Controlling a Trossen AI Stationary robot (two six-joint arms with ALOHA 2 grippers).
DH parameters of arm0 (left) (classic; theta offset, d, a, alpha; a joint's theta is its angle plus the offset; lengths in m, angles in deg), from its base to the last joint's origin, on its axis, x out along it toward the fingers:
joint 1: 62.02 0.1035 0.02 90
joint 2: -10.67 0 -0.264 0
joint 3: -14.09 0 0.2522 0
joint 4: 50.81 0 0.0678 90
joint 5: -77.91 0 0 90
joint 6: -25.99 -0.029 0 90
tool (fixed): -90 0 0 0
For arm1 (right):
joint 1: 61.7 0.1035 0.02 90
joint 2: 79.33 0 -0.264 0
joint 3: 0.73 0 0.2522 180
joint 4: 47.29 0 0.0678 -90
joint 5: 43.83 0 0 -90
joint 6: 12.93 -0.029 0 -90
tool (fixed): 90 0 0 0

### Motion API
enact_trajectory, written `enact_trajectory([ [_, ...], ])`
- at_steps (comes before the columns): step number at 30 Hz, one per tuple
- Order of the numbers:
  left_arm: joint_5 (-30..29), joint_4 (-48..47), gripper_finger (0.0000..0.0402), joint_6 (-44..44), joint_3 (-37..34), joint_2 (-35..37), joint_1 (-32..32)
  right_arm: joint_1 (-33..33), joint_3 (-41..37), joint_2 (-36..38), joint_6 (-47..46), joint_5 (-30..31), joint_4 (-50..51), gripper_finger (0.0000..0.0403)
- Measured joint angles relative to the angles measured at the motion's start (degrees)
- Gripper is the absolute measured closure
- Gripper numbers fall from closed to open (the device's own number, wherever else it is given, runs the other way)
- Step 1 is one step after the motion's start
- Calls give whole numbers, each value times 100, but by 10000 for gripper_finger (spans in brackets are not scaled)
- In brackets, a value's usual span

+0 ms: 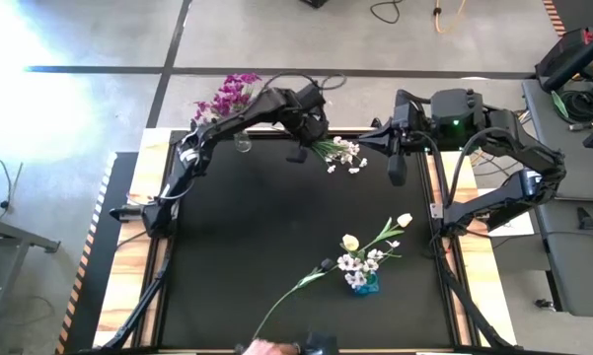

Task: Sort flowers into vase by color
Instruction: Put the white flowers into the blue vase

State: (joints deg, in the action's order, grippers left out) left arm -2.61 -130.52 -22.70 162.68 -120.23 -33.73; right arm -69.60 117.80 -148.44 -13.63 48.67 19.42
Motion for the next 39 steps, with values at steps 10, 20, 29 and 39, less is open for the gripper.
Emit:
enact_trajectory([
  [10,759,-234,402,1698,-76,347,-642,-180,-603,43,350,178,416,391],
  [20,670,1893,402,3121,-1428,653,-1040,-917,-2431,801,393,-601,-1096,394],
  [29,266,4839,402,4489,-4569,2017,-1142,-1366,-3073,1195,216,-745,-1293,394],
  [39,-899,5549,401,5288,-6907,4169,-1278,-2260,-2926,271,275,-1050,-1693,394],
])
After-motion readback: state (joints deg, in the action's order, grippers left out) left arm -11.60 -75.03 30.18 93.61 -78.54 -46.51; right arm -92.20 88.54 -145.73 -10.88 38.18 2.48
